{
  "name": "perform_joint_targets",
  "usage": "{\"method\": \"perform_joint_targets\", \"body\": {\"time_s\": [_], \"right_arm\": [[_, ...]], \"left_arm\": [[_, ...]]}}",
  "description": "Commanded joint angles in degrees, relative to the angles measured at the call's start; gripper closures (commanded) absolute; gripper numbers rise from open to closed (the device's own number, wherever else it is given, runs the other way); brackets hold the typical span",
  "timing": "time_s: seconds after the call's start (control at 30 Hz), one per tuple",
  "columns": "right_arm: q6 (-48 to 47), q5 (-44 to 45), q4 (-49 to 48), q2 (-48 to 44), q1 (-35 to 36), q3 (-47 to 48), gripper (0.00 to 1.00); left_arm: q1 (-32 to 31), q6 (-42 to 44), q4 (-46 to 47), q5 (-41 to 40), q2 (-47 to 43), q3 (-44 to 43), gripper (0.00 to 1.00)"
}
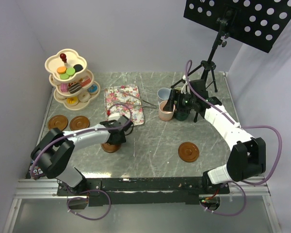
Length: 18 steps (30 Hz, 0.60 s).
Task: Serve the afternoon tea
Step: Move the coaster to the center of the board.
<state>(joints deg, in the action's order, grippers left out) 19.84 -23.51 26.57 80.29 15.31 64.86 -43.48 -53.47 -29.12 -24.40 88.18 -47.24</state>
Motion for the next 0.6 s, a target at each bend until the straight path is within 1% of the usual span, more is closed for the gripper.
{"method": "perform_joint_targets", "body": {"time_s": [0.0, 0.13, 0.37, 0.57], "right_arm": [[-0.7, -1.4, -1.9, 0.8, -0.8, 4.3, 0.18], [-1.0, -1.8, -1.6, 1.9, -1.2, 5.4, 0.18], [-1.3, -2.1, -1.0, 2.3, -1.9, 6.6, 0.18], [-1.4, -1.7, -0.6, 1.4, -2.5, 5.6, 0.18]], "left_arm": [[8.6, -5.5, -8.3, 1.7, 0.2, 4.7, 0.62], [14.0, -3.1, -5.6, 1.7, 0.1, 3.7, 0.64], [20.4, 0.7, -3.7, -0.5, 4.5, -1.6, 0.71], [24.7, 6.4, 2.0, 0.1, 6.4, -4.3, 0.72]]}}
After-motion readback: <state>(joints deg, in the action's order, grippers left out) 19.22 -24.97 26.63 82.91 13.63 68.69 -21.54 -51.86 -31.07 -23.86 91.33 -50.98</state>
